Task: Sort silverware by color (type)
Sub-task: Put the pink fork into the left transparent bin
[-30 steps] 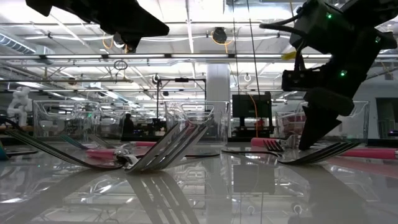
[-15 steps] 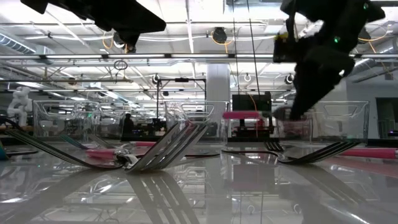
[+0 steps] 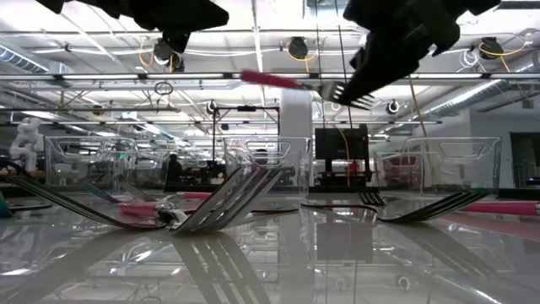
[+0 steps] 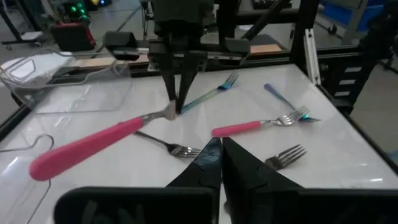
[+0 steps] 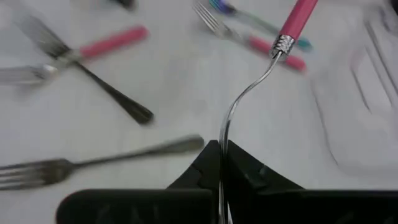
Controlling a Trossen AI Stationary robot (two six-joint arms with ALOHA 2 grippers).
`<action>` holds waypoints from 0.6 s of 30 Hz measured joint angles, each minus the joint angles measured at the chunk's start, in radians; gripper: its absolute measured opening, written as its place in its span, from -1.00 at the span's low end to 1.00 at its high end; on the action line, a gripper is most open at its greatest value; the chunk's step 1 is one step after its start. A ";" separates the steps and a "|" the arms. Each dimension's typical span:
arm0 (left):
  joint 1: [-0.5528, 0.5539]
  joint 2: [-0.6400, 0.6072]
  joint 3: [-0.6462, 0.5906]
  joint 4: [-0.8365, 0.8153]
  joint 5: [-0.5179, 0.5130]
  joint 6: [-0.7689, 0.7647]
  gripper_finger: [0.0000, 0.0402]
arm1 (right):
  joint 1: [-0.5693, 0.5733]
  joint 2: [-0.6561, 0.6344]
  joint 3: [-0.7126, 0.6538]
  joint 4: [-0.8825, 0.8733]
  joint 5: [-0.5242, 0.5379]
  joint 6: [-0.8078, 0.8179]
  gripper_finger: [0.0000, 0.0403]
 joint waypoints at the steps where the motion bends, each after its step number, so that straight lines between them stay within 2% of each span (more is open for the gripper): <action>1: -0.006 -0.006 0.000 0.004 -0.001 -0.001 -0.88 | -0.002 0.000 -0.015 0.065 -0.045 -0.023 -0.98; 5: -0.037 -0.030 0.000 0.004 -0.006 -0.001 -0.80 | -0.026 0.006 -0.070 0.278 -0.224 -0.072 -0.98; 14: -0.145 -0.104 0.000 0.026 -0.128 0.043 -0.69 | -0.047 0.006 -0.084 0.382 -0.341 -0.075 -0.98; 18: -0.210 -0.140 0.000 0.007 -0.237 0.071 -0.63 | -0.044 0.031 -0.117 0.609 -0.477 -0.090 -0.98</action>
